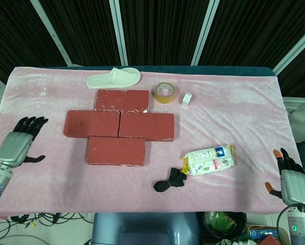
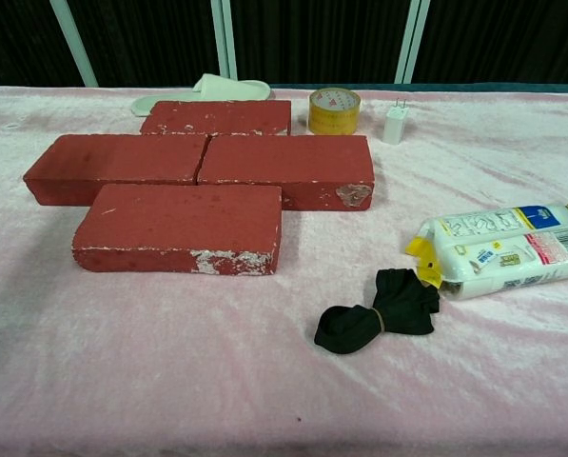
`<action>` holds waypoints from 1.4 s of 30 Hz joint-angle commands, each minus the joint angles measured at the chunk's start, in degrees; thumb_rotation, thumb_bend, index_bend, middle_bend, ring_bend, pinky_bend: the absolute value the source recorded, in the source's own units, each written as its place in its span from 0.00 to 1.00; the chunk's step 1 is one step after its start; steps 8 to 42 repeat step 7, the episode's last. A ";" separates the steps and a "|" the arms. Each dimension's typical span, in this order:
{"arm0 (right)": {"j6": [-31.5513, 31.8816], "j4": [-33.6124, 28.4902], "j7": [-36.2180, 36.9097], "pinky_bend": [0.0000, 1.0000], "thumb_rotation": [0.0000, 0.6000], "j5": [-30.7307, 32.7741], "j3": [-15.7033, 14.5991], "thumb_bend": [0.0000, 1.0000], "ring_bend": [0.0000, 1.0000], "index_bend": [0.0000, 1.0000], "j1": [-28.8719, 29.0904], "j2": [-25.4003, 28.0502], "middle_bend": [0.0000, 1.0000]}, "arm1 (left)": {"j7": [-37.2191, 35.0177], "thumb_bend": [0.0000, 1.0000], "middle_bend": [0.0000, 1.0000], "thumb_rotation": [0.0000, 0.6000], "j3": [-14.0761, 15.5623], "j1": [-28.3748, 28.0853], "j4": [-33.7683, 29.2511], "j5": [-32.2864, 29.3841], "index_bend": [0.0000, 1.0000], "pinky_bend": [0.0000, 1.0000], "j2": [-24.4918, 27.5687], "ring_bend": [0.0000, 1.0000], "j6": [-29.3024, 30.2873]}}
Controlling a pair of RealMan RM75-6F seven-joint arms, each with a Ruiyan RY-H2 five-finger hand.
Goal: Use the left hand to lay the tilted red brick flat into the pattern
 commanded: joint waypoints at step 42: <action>0.57 0.19 0.17 0.20 1.00 -0.94 -0.04 0.15 0.12 0.08 -0.07 0.01 0.01 | -7.84 0.00 0.03 1.00 2.55 11.30 5.50 5.02 0.02 0.00 -1.91 0.00 8.34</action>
